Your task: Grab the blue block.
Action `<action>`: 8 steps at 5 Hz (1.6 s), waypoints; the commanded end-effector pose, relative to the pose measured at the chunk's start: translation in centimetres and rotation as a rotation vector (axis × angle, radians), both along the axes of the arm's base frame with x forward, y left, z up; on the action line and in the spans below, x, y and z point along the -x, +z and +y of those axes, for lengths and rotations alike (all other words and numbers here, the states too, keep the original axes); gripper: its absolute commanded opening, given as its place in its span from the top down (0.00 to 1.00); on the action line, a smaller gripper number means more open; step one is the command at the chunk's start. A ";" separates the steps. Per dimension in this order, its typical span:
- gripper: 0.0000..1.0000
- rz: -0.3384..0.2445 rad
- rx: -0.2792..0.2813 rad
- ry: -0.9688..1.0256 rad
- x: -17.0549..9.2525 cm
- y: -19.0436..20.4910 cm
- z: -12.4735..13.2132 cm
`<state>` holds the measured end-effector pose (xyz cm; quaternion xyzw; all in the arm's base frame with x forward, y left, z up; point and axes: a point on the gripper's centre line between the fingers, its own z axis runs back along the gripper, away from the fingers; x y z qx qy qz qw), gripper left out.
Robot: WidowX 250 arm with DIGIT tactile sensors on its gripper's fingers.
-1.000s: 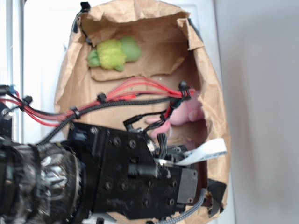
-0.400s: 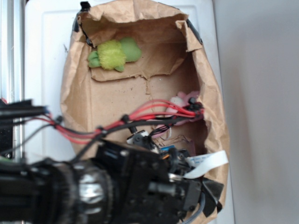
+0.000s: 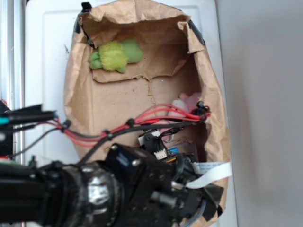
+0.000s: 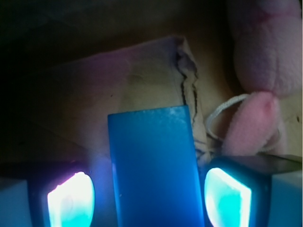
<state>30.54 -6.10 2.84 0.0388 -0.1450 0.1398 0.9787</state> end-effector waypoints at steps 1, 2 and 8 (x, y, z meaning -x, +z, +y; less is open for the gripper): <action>1.00 0.034 0.015 -0.099 1.6 -0.6 -0.7; 1.00 0.009 0.029 -0.101 1.5 0.3 -0.5; 1.00 -0.060 0.165 -0.003 4.3 16.6 9.6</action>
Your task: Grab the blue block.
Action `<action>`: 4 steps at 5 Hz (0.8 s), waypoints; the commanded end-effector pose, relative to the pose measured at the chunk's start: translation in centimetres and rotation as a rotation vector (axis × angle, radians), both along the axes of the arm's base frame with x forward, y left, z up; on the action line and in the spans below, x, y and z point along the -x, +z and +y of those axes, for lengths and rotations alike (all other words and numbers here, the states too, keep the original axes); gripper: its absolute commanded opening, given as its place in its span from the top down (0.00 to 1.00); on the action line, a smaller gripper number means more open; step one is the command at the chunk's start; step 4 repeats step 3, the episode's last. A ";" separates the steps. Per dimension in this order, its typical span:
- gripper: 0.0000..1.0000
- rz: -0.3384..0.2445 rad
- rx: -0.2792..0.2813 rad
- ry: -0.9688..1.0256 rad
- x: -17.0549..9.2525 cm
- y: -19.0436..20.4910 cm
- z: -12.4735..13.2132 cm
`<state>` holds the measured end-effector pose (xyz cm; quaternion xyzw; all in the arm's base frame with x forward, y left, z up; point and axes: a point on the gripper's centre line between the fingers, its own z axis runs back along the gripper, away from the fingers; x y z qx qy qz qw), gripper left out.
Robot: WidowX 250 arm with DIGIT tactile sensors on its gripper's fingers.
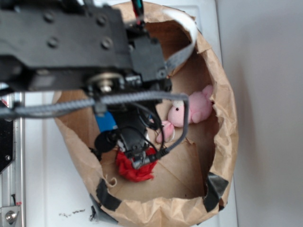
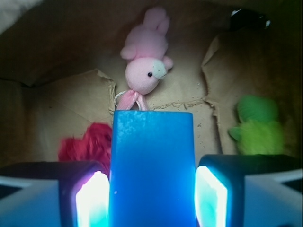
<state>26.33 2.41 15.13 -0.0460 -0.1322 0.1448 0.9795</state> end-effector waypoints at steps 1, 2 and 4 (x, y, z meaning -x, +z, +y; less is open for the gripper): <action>1.00 -0.104 -0.057 -0.041 0.3 5.9 0.8; 1.00 -0.128 -0.080 -0.066 0.2 6.1 0.5; 1.00 -0.146 -0.118 -0.067 -0.1 5.3 0.2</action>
